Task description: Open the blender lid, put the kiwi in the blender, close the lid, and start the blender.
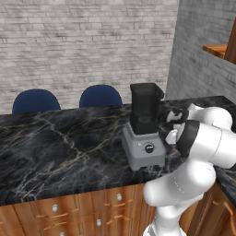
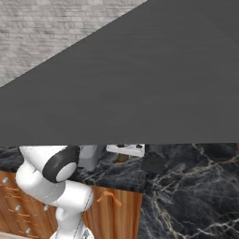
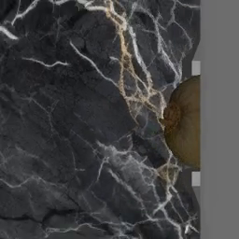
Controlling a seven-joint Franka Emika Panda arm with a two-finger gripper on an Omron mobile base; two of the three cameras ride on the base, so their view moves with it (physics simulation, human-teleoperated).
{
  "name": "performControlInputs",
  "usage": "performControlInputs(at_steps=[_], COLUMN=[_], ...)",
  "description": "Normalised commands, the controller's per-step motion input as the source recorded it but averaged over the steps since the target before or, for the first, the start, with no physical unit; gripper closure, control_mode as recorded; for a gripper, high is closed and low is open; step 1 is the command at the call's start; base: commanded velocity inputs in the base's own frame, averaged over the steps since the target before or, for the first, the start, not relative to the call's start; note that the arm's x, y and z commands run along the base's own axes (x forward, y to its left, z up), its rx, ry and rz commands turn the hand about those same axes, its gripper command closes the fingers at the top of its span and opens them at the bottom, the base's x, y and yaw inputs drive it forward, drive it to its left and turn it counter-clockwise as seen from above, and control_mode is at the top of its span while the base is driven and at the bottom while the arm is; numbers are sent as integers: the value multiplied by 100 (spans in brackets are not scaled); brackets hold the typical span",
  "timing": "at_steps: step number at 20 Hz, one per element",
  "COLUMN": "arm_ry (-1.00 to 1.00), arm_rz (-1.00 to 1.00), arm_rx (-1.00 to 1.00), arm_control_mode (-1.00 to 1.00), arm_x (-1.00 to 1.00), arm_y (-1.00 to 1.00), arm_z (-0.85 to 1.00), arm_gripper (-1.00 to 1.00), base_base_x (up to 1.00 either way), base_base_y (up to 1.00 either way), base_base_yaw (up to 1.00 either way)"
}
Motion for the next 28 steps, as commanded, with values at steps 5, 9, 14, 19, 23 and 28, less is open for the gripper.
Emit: performControlInputs(at_steps=[5,9,14,19,23,28], arm_ry=[-27,-25,-21,-16,-14,-6], arm_rz=[0,0,0,0,0,-1], arm_rx=[0,-1,-4,-6,-7,-7], arm_control_mode=[-100,-100,-100,-100,-100,-100], arm_x=[-27,-13,-3,-13,-6,-1], arm_y=[8,40,55,27,26,32], arm_z=[100,100,100,100,100,100], arm_gripper=[100,100,100,100,100,100], base_base_x=[0,0,0,0,0,0], base_base_y=[0,0,0,0,0,0], base_base_yaw=[0,0,0,0,0,0])
